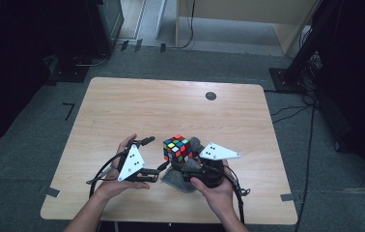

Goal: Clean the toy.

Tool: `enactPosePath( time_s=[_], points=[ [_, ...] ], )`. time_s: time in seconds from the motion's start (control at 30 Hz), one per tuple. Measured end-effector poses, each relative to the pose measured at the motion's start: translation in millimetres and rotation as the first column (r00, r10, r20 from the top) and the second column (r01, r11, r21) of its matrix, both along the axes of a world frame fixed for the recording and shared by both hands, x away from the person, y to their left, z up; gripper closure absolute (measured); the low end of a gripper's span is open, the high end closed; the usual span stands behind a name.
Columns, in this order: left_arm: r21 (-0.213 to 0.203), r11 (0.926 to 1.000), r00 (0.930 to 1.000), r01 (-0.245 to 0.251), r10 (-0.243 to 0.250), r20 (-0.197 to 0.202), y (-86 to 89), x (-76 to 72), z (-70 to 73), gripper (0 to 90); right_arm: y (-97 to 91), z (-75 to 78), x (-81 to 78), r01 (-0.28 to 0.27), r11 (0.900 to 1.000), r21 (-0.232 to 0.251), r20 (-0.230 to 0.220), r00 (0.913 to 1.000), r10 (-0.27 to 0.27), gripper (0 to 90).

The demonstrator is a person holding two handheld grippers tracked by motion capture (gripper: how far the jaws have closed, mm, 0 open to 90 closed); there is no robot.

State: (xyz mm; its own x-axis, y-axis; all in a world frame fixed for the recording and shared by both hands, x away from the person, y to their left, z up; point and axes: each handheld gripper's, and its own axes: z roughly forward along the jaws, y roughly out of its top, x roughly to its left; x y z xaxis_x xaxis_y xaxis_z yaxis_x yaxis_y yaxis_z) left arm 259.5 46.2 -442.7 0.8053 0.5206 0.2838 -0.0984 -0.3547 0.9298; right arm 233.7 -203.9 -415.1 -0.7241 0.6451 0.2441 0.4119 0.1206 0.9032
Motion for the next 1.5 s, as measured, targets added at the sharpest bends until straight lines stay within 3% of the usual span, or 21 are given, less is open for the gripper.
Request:
enactPosePath(
  time_s=[0.07,0.13,0.33,0.47,0.53,0.6,0.67,0.73,0.8,0.83,0.9,0.97,1.03,1.13,1.3,1.5],
  points=[
    [0.047,0.9989,0.9987,0.006,-0.009,0.05,-3.8,-0.3,-1.3,14.2,2.4,0.8,-1.1,-0.004,0.9999,-0.011,-0.007,1.0,0.004,34.0],
    [0.067,0.9976,0.9972,0.017,-0.022,0.072,-6.6,-1.5,-2.8,14.4,4.1,1.0,-1.5,-0.008,0.9999,-0.014,-0.023,0.9997,0.008,34.0],
    [0.05,0.9978,0.9891,0.044,-0.05,0.138,-10.0,-4.2,-8.7,14.8,6.8,-0.6,-0.5,-0.026,0.9992,-0.031,-0.08,0.9965,0.023,34.0],
    [0.053,0.9954,0.9774,0.08,-0.089,0.192,-13.6,-6.3,-13.6,16.2,6.9,-0.2,1.2,-0.025,0.999,-0.037,-0.141,0.9898,0.019,33.9],
    [0.067,0.993,0.9722,0.097,-0.109,0.207,-17.3,-8.0,-15.5,18.2,9.1,0.0,1.8,-0.045,0.9973,-0.057,-0.169,0.9851,0.035,33.9],
    [0.086,0.9896,0.9679,0.115,-0.131,0.214,-19.5,-9.2,-17.8,26.6,11.1,0.5,2.2,-0.057,0.9959,-0.07,-0.199,0.979,0.042,33.8],
    [0.066,0.9909,0.9738,0.118,-0.128,0.188,-18.3,-7.7,-18.2,28.6,9.4,1.3,2.2,-0.052,0.9959,-0.074,-0.208,0.9775,0.036,33.5],
    [0.054,0.9943,0.9794,0.092,-0.1,0.176,-15.9,-6.1,-17.6,30.1,0.8,2.6,2.1,-0.029,0.9994,0.018,-0.203,0.9787,0.032,23.6],
    [0.026,0.9978,0.9878,0.062,-0.065,0.141,-10.6,-2.9,-15.7,30.4,-8.9,4.8,3.9,-0.018,0.9943,0.105,-0.205,0.978,0.039,14.7],
    [-0.002,0.999,0.9922,0.045,-0.044,0.117,-7.1,-0.9,-14.6,30.5,-15.9,6.8,3.7,0.002,0.9918,0.128,-0.17,0.9852,0.02,13.8],
    [-0.048,0.9986,0.9979,0.02,-0.017,0.062,0.5,3.2,-11.6,31.1,-26.2,8.7,2.4,0.054,0.992,0.115,-0.106,0.9935,-0.041,14.1],
    [-0.093,0.9957,1.0,-0.006,0.006,0.001,9.0,7.6,-7.7,31.3,-34.4,5.7,3.9,0.102,0.9914,0.082,-0.061,0.9934,-0.097,16.8],
    [-0.129,0.9914,0.999,-0.025,0.021,-0.039,16.1,9.4,-3.8,31.4,-40.5,1.1,6.1,0.121,0.9897,0.076,-0.053,0.9916,-0.118,18.7],
    [-0.174,0.9845,0.9933,-0.021,0.0,-0.116,24.6,11.0,2.1,31.6,-48.6,-7.0,9.4,0.163,0.9839,0.072,-0.028,0.9864,-0.162,22.3],
    [-0.192,0.9814,0.9801,-0.015,-0.024,-0.197,29.9,11.4,-0.3,31.9,-51.3,-23.7,14.9,0.193,0.9809,-0.026,0.014,0.9812,-0.193,24.1],
    [-0.208,0.9778,0.9661,-0.029,-0.026,-0.257,36.7,17.7,-7.3,31.9,-45.4,-46.0,21.6,0.154,0.9835,-0.095,-0.033,0.987,-0.158,20.8]
  ],
)
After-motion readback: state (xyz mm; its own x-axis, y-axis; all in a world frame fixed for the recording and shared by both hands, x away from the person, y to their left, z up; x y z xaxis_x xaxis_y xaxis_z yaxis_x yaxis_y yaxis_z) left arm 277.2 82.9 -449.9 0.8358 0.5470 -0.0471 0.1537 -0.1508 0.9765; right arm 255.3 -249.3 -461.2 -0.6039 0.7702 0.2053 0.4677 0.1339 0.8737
